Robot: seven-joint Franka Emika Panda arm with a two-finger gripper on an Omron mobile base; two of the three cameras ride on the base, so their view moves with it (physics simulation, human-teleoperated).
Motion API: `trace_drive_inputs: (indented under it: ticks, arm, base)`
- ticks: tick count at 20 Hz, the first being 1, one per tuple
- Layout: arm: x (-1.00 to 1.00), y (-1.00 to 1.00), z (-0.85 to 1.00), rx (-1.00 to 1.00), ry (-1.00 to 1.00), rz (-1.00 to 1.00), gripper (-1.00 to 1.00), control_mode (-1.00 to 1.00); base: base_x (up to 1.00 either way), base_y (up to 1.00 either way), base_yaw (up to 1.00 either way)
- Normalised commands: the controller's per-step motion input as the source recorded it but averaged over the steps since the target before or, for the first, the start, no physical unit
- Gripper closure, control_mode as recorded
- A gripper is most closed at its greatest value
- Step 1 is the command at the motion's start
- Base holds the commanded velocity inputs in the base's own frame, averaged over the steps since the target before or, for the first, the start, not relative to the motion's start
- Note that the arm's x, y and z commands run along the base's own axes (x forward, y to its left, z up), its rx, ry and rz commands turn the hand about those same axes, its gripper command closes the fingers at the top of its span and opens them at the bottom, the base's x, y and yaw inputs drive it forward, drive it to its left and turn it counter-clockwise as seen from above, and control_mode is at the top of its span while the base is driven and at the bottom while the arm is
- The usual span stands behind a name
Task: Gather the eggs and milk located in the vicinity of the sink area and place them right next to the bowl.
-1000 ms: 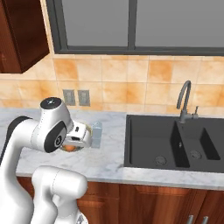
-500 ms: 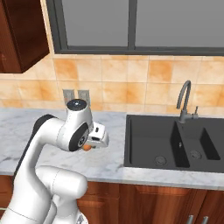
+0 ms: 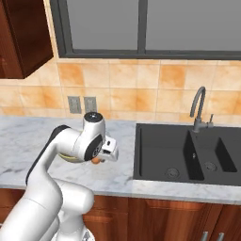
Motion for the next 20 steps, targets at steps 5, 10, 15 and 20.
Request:
trace_drive_inputs:
  ticks: [5, 10, 15, 20]
  arm:
    - [0.19, 0.00, -0.35, 0.18, 0.00, -0.06, 1.00, -1.00]
    - [0.14, 0.00, -0.15, 0.14, 0.00, -0.19, 1.00, -1.00]
    - [0.19, 0.11, -0.03, 0.02, 0.01, -0.26, 1.00, -1.00]
    - [0.01, 0.31, -0.23, 0.00, 0.00, -0.08, 1.00, -1.00]
  base:
    - [0.00, 0.00, 0.00]
    - [0.00, 0.00, 0.00]
    - [0.00, 0.00, 0.00]
    - [0.00, 0.00, 0.00]
